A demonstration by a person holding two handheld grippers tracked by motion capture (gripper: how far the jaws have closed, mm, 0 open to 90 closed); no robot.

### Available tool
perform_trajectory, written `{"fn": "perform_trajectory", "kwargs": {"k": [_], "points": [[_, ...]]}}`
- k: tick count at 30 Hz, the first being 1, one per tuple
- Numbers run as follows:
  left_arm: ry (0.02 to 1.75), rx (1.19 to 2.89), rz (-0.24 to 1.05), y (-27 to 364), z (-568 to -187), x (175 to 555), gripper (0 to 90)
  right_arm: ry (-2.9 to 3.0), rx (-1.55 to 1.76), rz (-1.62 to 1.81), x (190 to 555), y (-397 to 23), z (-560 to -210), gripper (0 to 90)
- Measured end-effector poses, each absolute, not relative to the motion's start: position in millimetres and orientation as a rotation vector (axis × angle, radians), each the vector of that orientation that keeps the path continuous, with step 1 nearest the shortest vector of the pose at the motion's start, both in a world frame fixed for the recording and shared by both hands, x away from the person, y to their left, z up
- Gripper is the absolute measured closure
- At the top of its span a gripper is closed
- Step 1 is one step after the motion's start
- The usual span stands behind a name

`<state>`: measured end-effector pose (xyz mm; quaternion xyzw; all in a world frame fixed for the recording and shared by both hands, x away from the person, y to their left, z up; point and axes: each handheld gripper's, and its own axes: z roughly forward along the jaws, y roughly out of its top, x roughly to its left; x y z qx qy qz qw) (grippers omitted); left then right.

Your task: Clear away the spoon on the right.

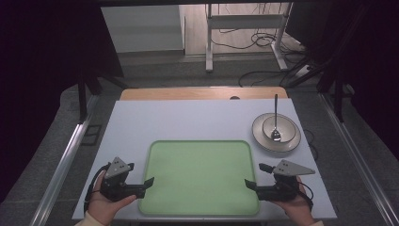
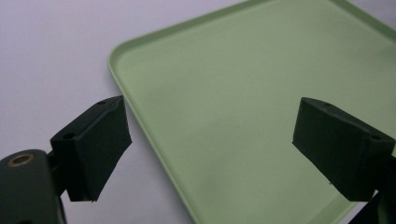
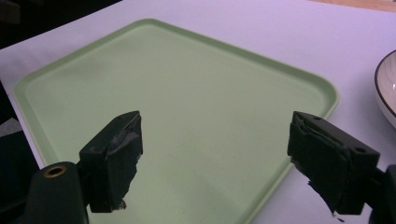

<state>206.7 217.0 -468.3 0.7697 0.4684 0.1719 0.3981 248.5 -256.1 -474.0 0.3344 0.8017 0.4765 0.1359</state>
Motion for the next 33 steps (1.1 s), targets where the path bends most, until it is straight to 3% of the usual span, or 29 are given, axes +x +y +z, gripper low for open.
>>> {"fn": "perform_trajectory", "kwargs": {"k": [33], "points": [[1.179, 1.954, 0.449, 218, -468, 198, 10.9, 2.343, 0.994, 1.423, 255, -250, -466, 16.2]]}}
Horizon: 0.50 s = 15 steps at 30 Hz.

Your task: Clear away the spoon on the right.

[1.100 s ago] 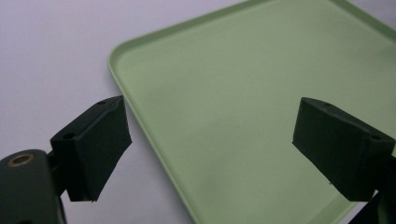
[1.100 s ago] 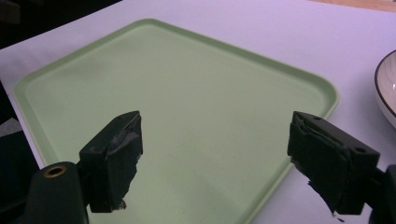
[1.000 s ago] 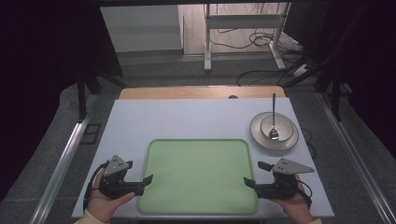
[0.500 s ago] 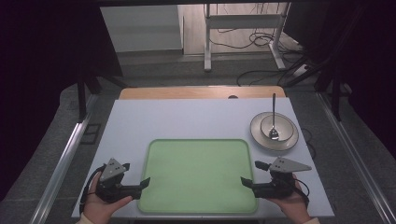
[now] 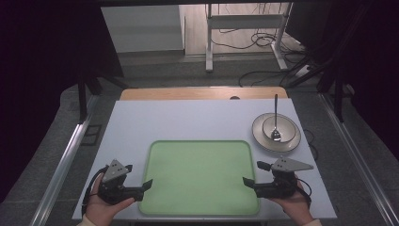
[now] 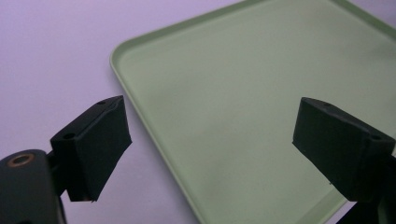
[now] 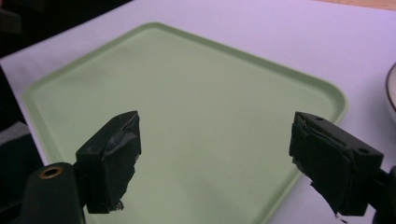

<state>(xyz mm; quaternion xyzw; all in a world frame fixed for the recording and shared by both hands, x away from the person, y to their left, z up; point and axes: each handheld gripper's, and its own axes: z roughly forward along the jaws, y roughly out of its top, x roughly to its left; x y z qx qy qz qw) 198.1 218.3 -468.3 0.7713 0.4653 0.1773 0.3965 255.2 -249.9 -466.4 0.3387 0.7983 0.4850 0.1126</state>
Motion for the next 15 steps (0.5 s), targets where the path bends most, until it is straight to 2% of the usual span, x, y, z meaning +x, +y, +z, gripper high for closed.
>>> {"fn": "perform_trajectory", "kwargs": {"k": [15], "points": [[1.17, 1.971, 0.44, 219, -471, 198, 10.9, 2.394, 0.914, 1.372, 266, -236, -445, 17.8]]}}
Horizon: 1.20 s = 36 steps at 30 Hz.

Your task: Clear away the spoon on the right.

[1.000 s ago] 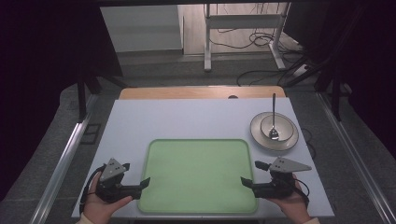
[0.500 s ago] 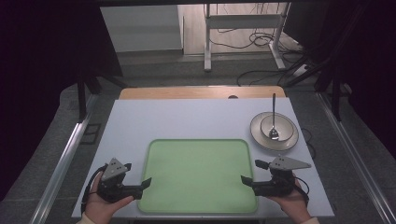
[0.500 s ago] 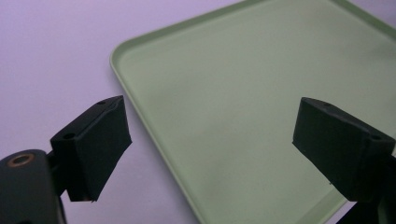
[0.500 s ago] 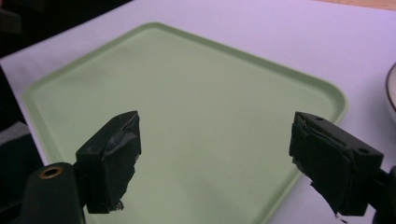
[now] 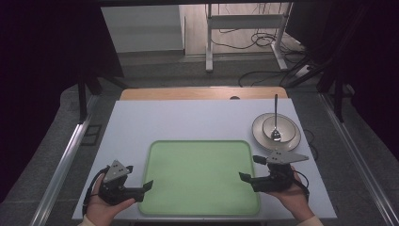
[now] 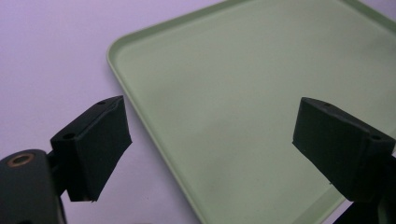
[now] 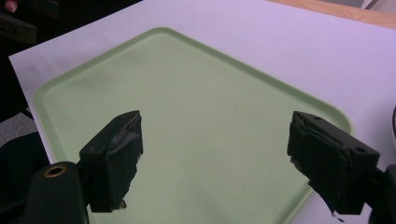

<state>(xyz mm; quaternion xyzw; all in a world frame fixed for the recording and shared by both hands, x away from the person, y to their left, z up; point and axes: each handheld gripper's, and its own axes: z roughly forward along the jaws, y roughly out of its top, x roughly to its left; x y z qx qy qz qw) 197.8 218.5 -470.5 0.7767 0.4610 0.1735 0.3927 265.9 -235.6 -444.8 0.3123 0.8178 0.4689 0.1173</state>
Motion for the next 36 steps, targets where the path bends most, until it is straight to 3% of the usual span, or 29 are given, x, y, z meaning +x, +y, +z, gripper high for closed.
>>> {"fn": "perform_trajectory", "kwargs": {"k": [20, 36], "points": [[1.166, 1.956, 0.44, 221, -470, 198, 10.9, 2.303, 0.924, 1.436, 295, -237, -396, 21.7], [1.165, 1.961, 0.445, 221, -470, 197, 10.9, 2.273, 0.947, 1.439, 309, -240, -389, 22.1]]}}
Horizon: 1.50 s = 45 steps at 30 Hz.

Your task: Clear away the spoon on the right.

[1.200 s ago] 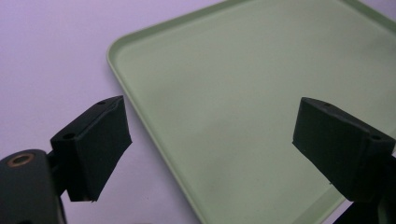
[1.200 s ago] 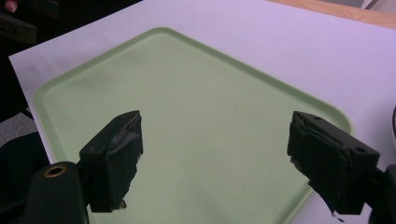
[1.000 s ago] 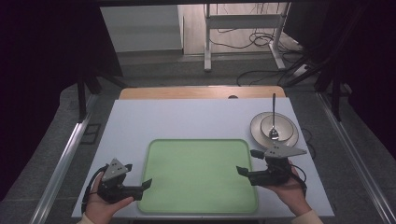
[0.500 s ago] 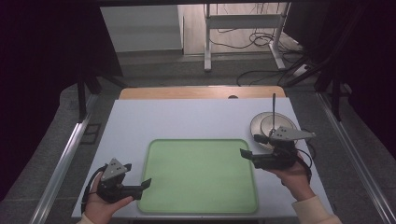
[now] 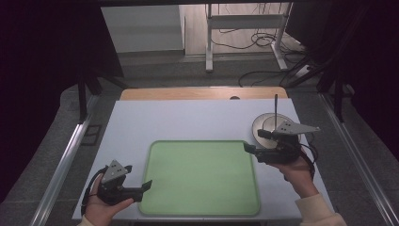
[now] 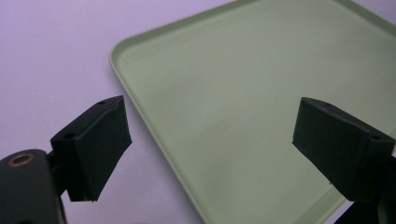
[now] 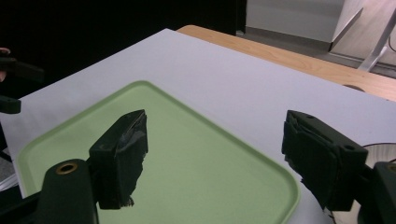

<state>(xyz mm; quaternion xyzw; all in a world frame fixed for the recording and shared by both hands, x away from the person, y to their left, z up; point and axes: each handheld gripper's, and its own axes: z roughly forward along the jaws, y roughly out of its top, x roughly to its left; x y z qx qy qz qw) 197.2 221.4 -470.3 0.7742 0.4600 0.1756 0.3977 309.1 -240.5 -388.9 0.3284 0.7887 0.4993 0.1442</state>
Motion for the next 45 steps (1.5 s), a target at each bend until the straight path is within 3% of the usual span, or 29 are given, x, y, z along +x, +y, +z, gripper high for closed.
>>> {"fn": "perform_trajectory", "kwargs": {"k": [19, 23, 45], "points": [[1.156, 1.955, 0.429, 222, -469, 197, 10.9, 2.25, 1.023, 1.377, 343, -265, -373, 23.0], [1.162, 1.927, 0.377, 223, -467, 197, 11.0, 2.265, 1.042, 1.351, 351, -269, -371, 23.1], [1.163, 1.952, 0.44, 223, -468, 197, 11.0, 2.234, 1.191, 1.248, 413, -297, -377, 23.6]]}}
